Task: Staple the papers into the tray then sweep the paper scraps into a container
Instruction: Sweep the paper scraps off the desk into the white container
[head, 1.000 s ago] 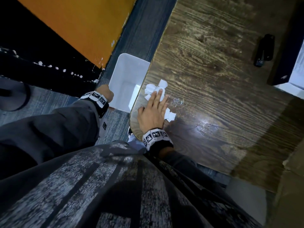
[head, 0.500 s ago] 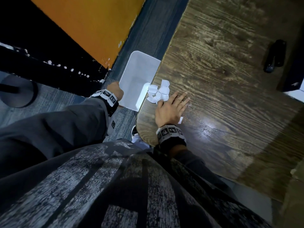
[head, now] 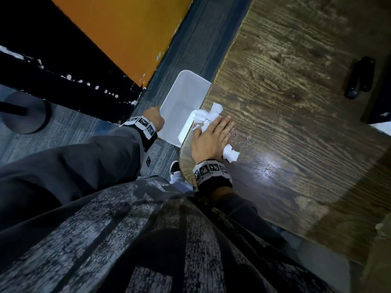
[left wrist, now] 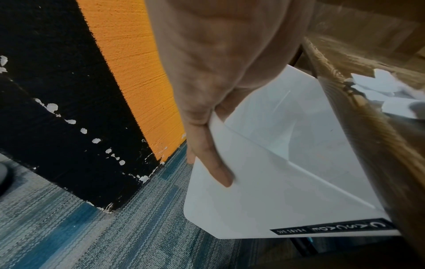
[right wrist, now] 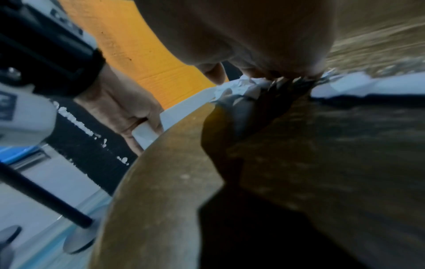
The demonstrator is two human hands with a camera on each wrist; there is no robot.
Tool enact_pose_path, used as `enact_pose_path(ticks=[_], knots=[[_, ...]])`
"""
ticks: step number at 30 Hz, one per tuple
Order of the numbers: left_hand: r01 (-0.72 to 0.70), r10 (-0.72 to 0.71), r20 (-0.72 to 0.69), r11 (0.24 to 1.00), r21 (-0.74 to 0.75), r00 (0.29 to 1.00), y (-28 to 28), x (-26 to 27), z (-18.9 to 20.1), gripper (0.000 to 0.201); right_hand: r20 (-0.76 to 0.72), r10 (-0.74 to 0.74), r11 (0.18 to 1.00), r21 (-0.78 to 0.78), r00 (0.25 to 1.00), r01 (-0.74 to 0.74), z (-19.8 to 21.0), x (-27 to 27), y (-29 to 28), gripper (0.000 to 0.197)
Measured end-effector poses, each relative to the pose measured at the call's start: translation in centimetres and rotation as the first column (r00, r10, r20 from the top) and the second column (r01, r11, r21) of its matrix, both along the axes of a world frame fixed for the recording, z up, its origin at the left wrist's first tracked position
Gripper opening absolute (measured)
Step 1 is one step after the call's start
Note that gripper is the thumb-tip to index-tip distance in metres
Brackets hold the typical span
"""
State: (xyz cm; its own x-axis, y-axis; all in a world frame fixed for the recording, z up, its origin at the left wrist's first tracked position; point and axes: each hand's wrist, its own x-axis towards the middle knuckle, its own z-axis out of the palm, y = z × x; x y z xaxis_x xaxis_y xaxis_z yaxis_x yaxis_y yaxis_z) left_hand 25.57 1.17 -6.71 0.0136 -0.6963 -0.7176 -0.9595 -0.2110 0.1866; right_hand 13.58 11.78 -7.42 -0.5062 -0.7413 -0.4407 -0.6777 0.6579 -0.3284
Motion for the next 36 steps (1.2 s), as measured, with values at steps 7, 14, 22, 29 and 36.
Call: enact_pose_path(ticks=[7,14,22,29,36], knots=[[-0.018,0.017,-0.074,1.0,-0.009,0.997,0.1,0.5,0.0,0.047,0.042,0.085,0.994,-0.065,0.995,-0.083,0.1,2.8,-1.1,0.07],[-0.062,0.057,-0.093,0.997,-0.043,0.994,0.2,0.5,0.2,0.045,0.233,0.356,0.926,-0.217,0.905,-0.308,0.2,3.9,-2.2,0.061],[-0.064,0.06,-0.095,0.997,-0.037,0.994,0.3,0.8,0.3,0.047,0.439,0.442,0.896,-0.252,0.782,-0.365,-0.2,2.4,-4.2,0.058],[-0.041,0.039,-0.071,0.999,-0.016,0.997,0.2,0.7,0.2,0.048,0.334,0.295,0.932,-0.307,0.895,-0.192,-0.2,2.0,-4.8,0.033],[-0.03,0.029,-0.048,0.999,-0.028,0.998,0.1,0.6,0.1,0.051,0.334,0.317,0.918,-0.343,0.888,-0.198,-0.5,1.2,-4.7,0.038]])
